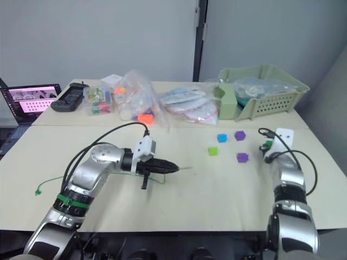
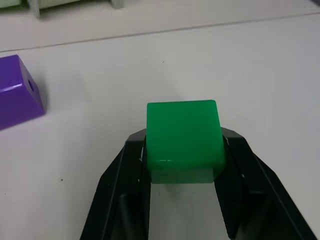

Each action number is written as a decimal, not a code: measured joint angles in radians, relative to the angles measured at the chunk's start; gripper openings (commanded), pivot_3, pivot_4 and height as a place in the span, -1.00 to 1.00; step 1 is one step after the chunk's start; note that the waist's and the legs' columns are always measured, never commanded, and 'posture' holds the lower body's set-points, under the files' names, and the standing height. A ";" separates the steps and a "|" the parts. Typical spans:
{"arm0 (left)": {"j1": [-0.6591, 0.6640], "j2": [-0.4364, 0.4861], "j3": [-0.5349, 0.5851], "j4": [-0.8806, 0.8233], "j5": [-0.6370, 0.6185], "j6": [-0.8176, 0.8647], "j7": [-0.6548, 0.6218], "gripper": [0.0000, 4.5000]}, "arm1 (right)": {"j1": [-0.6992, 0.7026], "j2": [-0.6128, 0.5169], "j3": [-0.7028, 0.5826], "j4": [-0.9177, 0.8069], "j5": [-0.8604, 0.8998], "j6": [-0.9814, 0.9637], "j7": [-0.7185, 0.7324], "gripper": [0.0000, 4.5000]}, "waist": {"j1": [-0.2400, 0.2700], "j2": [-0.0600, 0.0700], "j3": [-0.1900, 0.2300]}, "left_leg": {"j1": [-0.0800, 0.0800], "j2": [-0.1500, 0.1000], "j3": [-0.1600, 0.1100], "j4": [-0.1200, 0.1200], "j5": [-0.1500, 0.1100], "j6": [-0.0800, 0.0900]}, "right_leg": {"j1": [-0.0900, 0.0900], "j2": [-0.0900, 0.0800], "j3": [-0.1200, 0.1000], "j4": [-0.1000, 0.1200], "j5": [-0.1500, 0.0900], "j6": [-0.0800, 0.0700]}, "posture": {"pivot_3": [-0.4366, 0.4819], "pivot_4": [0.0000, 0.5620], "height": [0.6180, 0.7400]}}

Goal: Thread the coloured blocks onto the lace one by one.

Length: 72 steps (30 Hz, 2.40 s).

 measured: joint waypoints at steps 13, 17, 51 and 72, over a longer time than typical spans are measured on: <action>-0.029 -0.051 -0.094 0.238 0.047 -0.149 -0.081 -1.00 | 0.561 0.141 0.000 -1.215 0.309 0.539 -0.022 -0.48 | 0.002 0.001 0.000 | 0.001 0.000 -0.004 -0.002 0.000 0.000 | 0.000 0.001 0.001 -0.001 -0.001 0.000 | -0.05 -0.47 0.91; -0.049 -0.062 -0.098 0.303 0.062 -0.189 -0.101 -1.00 | 0.723 0.246 0.163 -1.379 0.284 0.587 -0.103 -0.48 | 0.005 0.001 0.000 | 0.000 0.000 -0.003 -0.002 0.000 0.000 | -0.001 0.001 0.001 -0.002 -0.001 0.000 | -0.05 -0.47 0.91; -0.042 -0.088 -0.098 0.369 0.090 -0.260 -0.140 -1.00 | 0.737 0.191 0.008 -1.593 0.315 0.789 0.049 0.99 | 0.008 0.001 0.000 | -0.001 0.001 -0.004 0.000 0.000 0.000 | 0.002 0.001 -0.001 -0.009 -0.001 0.001 | -0.05 -0.47 0.91; 0.020 -0.089 -0.099 0.237 0.102 -0.246 -0.070 -1.00 | 0.451 -0.512 0.410 -0.783 0.023 -0.127 1.123 0.99 | 0.026 -0.001 0.001 | -0.001 0.001 0.005 0.002 0.000 0.000 | 0.002 0.001 0.000 -0.010 0.000 0.001 | -0.05 -0.47 0.91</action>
